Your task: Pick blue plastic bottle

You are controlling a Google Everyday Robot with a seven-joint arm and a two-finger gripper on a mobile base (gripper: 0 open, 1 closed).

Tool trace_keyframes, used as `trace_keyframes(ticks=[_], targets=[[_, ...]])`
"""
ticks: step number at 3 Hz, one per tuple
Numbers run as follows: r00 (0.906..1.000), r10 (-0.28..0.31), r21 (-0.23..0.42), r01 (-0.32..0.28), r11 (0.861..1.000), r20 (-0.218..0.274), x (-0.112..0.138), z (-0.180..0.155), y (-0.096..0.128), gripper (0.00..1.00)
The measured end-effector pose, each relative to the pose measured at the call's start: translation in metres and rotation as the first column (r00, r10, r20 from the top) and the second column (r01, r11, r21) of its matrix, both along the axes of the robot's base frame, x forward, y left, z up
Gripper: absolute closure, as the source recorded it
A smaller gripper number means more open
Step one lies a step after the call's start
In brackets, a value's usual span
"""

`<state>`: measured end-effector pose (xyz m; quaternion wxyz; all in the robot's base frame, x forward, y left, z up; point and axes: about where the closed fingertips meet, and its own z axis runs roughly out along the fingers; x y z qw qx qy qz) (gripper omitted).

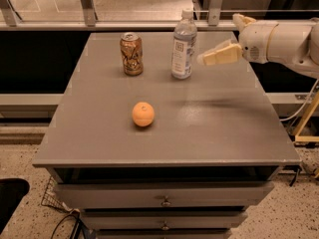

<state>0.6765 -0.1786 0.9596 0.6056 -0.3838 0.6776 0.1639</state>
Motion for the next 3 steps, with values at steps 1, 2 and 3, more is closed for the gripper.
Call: trace_keyframes(ticks=[1,2,3], targets=[[0.9995,0.014,0.098,-0.011,0.995,-0.029,0.006,-0.009,0.013,0.00],[0.9990,0.020,0.183,-0.012,0.983,-0.039,0.010,-0.017,0.023,0.00],[0.9990,0.028,0.227,-0.019,0.974,-0.036,0.014,-0.021,0.030,0.00]])
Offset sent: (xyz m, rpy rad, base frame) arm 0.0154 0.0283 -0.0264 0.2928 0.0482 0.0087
